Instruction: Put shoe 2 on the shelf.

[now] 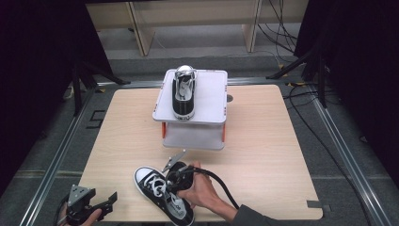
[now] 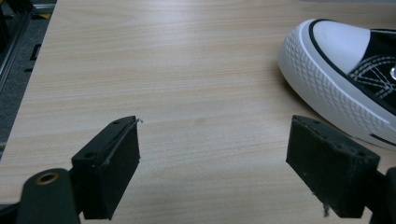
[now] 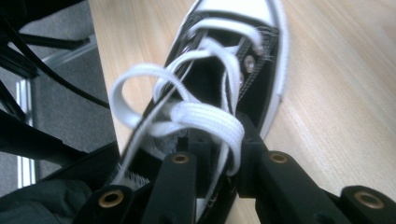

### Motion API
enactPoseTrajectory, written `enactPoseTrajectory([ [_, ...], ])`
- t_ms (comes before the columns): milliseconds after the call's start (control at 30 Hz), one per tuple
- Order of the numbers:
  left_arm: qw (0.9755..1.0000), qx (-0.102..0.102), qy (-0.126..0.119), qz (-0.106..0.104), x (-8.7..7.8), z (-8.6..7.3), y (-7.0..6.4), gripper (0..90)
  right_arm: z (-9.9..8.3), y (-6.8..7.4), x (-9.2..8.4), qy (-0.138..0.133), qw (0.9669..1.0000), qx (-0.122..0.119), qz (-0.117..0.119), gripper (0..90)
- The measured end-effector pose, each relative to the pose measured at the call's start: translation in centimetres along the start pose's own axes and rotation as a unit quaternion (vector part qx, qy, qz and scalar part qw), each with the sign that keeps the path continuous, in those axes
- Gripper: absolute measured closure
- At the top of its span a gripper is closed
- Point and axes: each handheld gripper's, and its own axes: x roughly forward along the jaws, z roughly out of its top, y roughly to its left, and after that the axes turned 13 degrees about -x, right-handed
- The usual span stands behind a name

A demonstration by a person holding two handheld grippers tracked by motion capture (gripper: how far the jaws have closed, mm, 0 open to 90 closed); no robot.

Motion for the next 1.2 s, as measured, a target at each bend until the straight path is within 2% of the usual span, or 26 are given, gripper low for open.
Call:
enactPoseTrajectory([
  [100, 1.0, -0.002, -0.004, -0.005, 0.1, 0.0, 0.0, 16.6, 0.1, -0.3, -0.5, 0.003, 0.9999, 0.015, 0.007, 82.2],
  [167, 1.0, 0.001, 0.0, 0.0, 0.0, 0.0, 0.0, 16.6, 0.0, -0.7, -1.0, 0.001, 0.9999, 0.006, 0.009, 82.5],
  [300, 1.0, -0.001, 0.0, 0.0, 0.0, 0.0, 0.0, 16.7, -0.1, -1.2, -2.1, 0.0, 0.9998, 0.017, 0.008, 82.8],
  [400, 1.0, -0.001, 0.0, 0.0, 0.0, 0.0, 0.0, 16.7, -0.3, -1.7, -3.3, -0.01, 0.9993, 0.032, 0.016, 82.7],
  [433, 1.0, -0.001, 0.0, 0.001, 0.0, 0.0, 0.0, 16.7, -0.4, -1.8, -3.8, -0.01, 0.9988, 0.045, 0.015, 82.8],
  [500, 1.0, 0.001, 0.001, 0.001, 0.0, 0.0, 0.0, 16.7, -0.5, -2.0, -4.8, -0.011, 0.9984, 0.053, 0.011, 82.8],
  [567, 1.0, 0.0, 0.001, 0.001, 0.0, 0.0, 0.0, 16.6, -0.2, -2.2, -6.4, -0.012, 0.9982, 0.058, 0.008, 82.8],
  [600, 1.0, 0.0, 0.001, 0.001, 0.0, 0.0, 0.0, 16.6, -0.2, -2.5, -6.9, -0.015, 0.9989, 0.044, 0.001, 82.8],
  [633, 1.0, 0.0, 0.001, 0.001, 0.0, 0.0, 0.0, 16.6, -0.2, -2.5, -6.9, -0.015, 0.9989, 0.044, 0.001, 82.8],
  [667, 1.0, 0.0, 0.0, 0.001, 0.0, 0.0, 0.0, 16.6, 0.0, -2.5, -7.5, -0.015, 0.9986, 0.05, 0.001, 82.8],
  [733, 1.0, 0.001, 0.001, 0.001, 0.0, 0.1, 0.0, 16.6, 0.5, -2.6, -9.4, -0.024, 0.9987, 0.044, -0.008, 82.8],
  [767, 1.0, 0.001, 0.001, 0.001, 0.0, 0.1, 0.0, 16.6, 0.5, -2.6, -9.4, -0.024, 0.9987, 0.044, -0.008, 82.8],
  [900, 1.0, 0.0, -0.001, 0.001, 0.1, 0.1, -0.1, 16.7, 1.0, -2.6, -12.1, -0.035, 0.9982, 0.046, -0.015, 82.8],
  [967, 1.0, -0.003, -0.001, 0.002, 0.0, 0.1, -0.1, 16.7, 1.1, -2.7, -13.5, -0.04, 0.9979, 0.043, -0.025, 82.8],
  [1033, 0.9999, -0.009, -0.001, 0.004, 0.0, 0.0, -0.2, 16.7, 1.3, -2.7, -14.9, -0.04, 0.9972, 0.056, -0.031, 82.8],
  [1100, 1.0, 0.001, 0.0, 0.001, 0.1, 0.1, 0.0, 16.7, 1.3, -2.8, -16.3, -0.044, 0.9969, 0.048, -0.044, 82.8],
  [1200, 1.0, 0.0, 0.001, 0.002, 0.1, 0.1, 0.0, 16.6, 1.2, -2.9, -18.5, -0.052, 0.9958, 0.048, -0.058, 82.8],
])
